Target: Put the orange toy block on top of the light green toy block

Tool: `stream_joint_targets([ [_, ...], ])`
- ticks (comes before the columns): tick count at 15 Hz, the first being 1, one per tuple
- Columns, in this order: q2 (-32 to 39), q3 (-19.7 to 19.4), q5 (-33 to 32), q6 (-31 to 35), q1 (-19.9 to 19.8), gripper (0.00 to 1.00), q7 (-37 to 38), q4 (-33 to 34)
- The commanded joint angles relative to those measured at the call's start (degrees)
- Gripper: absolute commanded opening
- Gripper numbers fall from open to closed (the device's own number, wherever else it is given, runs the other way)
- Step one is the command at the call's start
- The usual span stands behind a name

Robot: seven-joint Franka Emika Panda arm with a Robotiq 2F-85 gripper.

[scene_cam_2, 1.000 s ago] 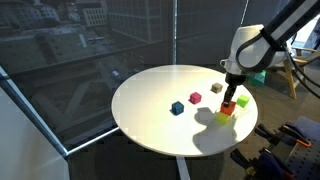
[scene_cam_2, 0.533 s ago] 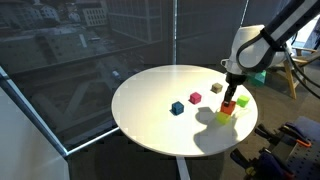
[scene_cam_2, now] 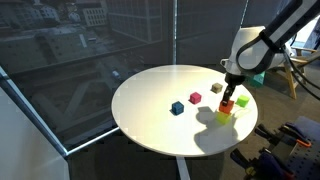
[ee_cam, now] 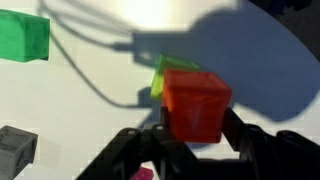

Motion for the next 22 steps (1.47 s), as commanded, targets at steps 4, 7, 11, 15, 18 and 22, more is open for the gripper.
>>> stream_joint_targets([
  [4,1.0,0.2,0.0,2.7,-0.6,0.30,-0.9,-0.3],
  [7,1.5,0.3,-0.1,3.3,-0.8,0.30,-0.9,-0.3],
  [11,2.1,0.3,-0.1,3.4,-1.0,0.30,-0.8,-0.2],
  [15,2.4,0.3,0.0,3.3,-1.4,0.30,-1.0,-0.3],
  [18,2.3,0.4,0.2,3.3,-1.7,0.30,-1.1,-0.3],
  [22,2.3,0.4,0.2,3.2,-1.9,0.78,-1.0,-0.2],
])
